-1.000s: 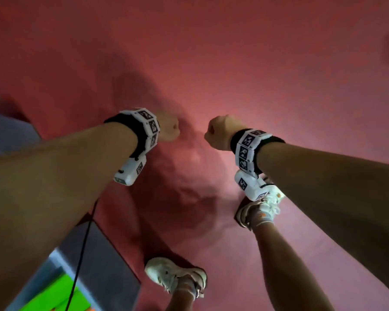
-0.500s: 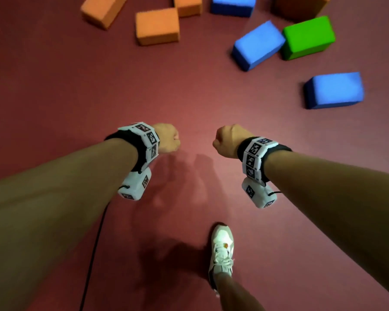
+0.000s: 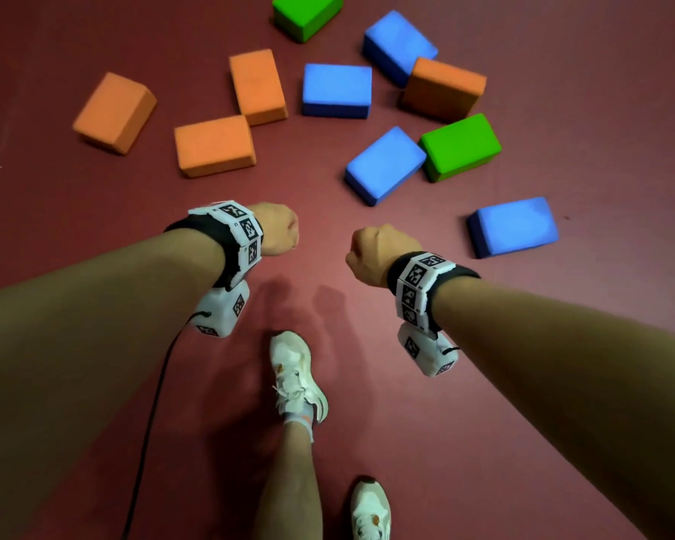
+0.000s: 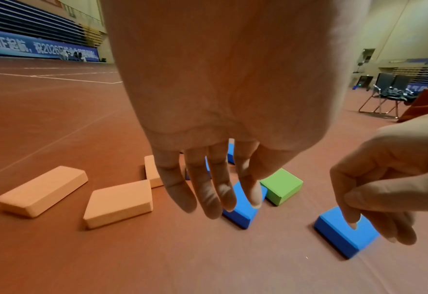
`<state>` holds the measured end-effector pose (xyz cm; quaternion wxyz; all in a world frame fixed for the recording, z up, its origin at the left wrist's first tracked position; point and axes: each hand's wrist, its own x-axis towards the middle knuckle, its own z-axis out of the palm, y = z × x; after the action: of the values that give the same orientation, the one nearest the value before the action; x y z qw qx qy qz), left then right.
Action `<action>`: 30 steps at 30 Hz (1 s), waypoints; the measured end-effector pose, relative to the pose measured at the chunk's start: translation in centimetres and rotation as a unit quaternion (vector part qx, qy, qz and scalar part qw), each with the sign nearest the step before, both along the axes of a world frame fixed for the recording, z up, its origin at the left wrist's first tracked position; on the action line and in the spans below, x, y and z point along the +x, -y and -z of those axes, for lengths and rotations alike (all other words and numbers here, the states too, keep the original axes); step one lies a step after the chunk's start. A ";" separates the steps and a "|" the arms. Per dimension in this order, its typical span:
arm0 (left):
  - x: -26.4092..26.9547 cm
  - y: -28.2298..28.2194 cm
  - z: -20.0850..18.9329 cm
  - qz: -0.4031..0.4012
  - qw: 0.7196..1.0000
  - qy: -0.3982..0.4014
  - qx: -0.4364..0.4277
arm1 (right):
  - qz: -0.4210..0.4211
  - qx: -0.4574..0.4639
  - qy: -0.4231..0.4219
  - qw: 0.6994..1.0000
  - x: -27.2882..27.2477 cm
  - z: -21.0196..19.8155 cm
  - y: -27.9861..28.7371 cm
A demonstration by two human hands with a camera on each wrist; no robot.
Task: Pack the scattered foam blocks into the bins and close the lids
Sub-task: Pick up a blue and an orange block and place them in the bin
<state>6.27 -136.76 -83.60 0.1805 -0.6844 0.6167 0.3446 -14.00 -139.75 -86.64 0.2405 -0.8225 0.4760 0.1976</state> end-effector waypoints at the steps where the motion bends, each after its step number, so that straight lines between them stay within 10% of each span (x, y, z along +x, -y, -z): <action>1: 1.2 2.1 -0.1 0.010 1.000 0.006 0.004 | -0.003 -0.002 -0.002 1.000 1.7 -0.2 1.7; 10: 11.0 19.0 1.4 -0.020 0.999 -0.004 -0.030 | 0.029 -0.044 0.054 0.997 14.2 0.3 18.1; 15: 14.9 26.2 2.8 -0.055 0.998 0.009 0.018 | 0.071 -0.028 0.061 0.995 12.4 1.4 27.1; 30: 1.4 63.3 19.5 0.003 0.999 0.031 -0.044 | 0.152 -0.112 0.043 0.981 0.0 18.8 58.3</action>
<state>7.71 -200.05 -103.07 0.1705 -0.7004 0.6272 0.2950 -13.97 -198.03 -105.47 0.1947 -0.7700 0.6038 0.0684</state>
